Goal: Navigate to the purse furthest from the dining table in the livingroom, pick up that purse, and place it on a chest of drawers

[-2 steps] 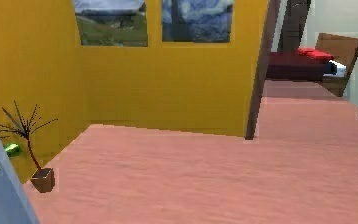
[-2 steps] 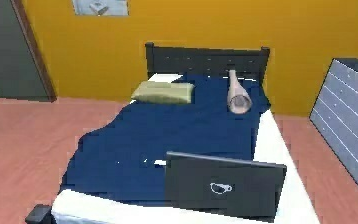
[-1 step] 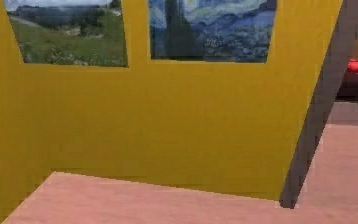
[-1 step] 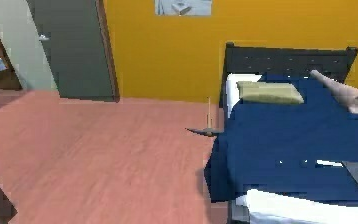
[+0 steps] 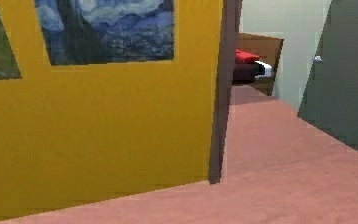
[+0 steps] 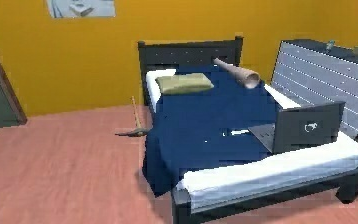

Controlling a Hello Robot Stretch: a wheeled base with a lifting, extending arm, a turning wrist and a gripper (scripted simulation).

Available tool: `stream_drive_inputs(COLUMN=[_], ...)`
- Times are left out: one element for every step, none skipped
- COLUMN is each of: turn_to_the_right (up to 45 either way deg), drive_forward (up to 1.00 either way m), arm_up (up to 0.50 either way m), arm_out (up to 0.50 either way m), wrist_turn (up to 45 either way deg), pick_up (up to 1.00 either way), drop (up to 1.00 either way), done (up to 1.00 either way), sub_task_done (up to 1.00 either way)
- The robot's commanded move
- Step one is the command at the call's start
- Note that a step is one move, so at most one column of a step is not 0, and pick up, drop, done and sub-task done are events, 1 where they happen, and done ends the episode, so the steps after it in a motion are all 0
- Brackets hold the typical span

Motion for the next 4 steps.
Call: stream_drive_inputs(turn_to_the_right=[0.0,36.0,0.0,6.0], drive_forward=[0.05,0.0,1.0,0.0], arm_up=[0.0,0.0,0.0,0.0], arm_out=[0.0,0.0,0.0,0.0], wrist_turn=[0.0,0.0,0.0,0.0], pick_up=[0.0,0.0,0.0,0.0], drop=[0.0,0.0,0.0,0.0], done=[0.0,0.0,0.0,0.0], sub_task_done=[0.0,0.0,0.0,0.0])
